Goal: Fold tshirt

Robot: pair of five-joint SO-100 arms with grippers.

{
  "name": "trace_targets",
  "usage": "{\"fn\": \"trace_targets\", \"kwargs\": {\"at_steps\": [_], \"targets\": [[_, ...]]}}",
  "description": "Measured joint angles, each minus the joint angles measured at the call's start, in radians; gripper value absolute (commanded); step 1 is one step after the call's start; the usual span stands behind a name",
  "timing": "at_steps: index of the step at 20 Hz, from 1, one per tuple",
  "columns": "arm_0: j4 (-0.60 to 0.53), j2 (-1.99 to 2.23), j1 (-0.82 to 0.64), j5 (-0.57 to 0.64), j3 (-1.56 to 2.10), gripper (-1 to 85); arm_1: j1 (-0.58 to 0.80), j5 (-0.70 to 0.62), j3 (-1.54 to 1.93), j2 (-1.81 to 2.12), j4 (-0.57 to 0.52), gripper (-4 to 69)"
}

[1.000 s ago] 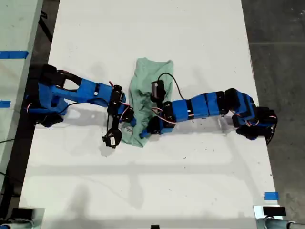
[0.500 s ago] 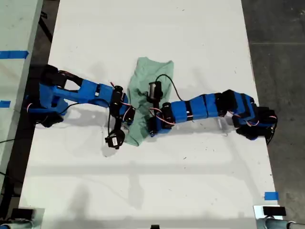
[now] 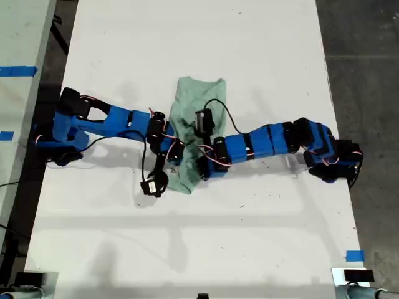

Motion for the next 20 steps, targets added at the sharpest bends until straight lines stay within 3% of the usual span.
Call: {"fn": "trace_targets", "kwargs": {"at_steps": [7,12,14,16,20], "targets": [[0.083,-0.054,0.023,0.014,-0.167,0.0,-0.031,-0.006,0.063,0.186,0.155,-2.1],[0.083,-0.126,0.026,0.014,-0.195,0.0,-0.032,-0.005,0.063,0.233,0.176,-2.2],[0.083,-0.143,0.026,0.014,-0.195,0.0,-0.031,-0.003,0.063,0.238,0.176,22.4],[0.083,-0.149,0.026,0.014,-0.195,0.0,-0.031,-0.002,0.063,0.262,0.176,26.7],[0.083,-0.160,0.026,0.023,-0.195,0.0,-0.021,0.002,0.071,0.373,0.176,26.9]]}}
